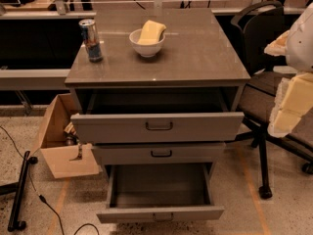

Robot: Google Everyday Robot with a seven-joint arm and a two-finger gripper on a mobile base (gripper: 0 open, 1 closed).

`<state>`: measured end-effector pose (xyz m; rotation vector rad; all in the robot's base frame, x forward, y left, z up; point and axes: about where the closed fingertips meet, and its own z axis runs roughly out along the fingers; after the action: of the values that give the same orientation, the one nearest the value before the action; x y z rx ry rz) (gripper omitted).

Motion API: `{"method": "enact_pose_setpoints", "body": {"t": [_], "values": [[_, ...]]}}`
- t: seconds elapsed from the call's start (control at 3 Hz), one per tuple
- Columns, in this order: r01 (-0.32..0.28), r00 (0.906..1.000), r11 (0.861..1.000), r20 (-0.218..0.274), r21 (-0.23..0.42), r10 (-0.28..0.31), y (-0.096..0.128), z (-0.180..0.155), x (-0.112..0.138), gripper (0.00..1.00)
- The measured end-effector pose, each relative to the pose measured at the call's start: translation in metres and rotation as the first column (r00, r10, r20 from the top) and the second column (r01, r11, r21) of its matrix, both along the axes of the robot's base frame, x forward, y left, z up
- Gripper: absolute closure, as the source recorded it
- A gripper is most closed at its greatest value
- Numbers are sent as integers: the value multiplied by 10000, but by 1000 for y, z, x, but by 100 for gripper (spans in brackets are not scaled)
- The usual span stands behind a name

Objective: Pick sponge from white bowl and place on counter

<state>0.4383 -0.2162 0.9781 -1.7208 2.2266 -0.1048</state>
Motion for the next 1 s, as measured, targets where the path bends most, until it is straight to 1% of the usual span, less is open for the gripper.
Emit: {"method": "enact_pose_setpoints", "body": {"t": [0.33, 0.67, 1.0], "values": [[0, 10000, 10000, 2, 0, 0, 0, 0, 0, 0], [590, 9951, 9959, 746, 691, -641, -10, 8, 30, 0], [1347, 9559, 9573, 2210, 2558, -1935, -42, 30, 99, 0]]}}
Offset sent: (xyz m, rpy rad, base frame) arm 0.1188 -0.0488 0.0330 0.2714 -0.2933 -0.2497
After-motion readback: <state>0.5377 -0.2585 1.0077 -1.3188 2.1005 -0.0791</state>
